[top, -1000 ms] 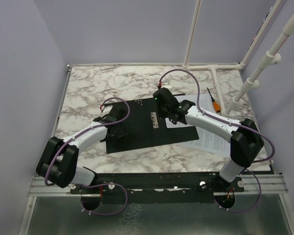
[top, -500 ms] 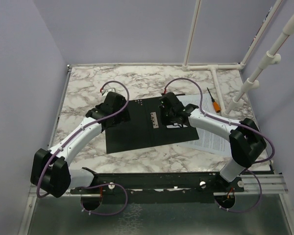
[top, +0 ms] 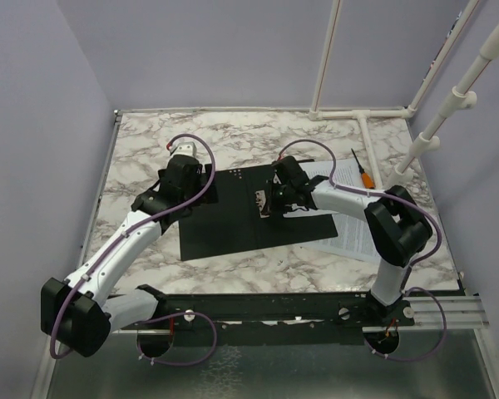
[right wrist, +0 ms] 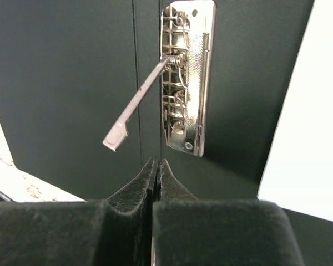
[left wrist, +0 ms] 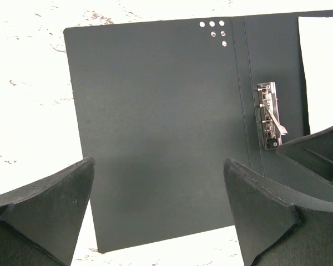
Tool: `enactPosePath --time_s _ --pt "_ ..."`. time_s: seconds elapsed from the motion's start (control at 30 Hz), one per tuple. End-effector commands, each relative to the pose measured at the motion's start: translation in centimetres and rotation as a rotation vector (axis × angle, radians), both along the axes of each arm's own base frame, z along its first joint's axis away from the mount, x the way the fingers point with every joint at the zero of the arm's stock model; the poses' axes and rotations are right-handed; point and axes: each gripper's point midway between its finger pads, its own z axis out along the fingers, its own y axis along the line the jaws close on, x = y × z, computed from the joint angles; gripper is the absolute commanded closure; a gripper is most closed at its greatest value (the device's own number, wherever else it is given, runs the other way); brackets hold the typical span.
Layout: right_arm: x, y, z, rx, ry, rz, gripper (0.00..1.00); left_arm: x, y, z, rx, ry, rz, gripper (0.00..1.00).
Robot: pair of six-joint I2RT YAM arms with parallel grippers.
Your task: Put the files into the folder
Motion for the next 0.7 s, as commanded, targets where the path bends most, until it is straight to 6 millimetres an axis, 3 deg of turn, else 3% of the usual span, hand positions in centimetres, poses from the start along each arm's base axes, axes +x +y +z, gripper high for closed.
enactPosePath --time_s 0.0,0.43,0.67 --pt "1.3 2.5 1.3 0.117 0.017 0.011 0.99 -0.6 0.7 -0.2 0.022 -0.028 -0.016 0.01" --pt "5.1 3.4 1.7 0.175 0.02 -0.043 1.0 -0.8 1.3 0.3 0.034 -0.057 -0.001 0.01" --pt "6.9 3.1 0.8 0.135 0.004 -0.065 0.99 -0.8 1.6 0.1 0.046 -0.053 0.01 0.01"
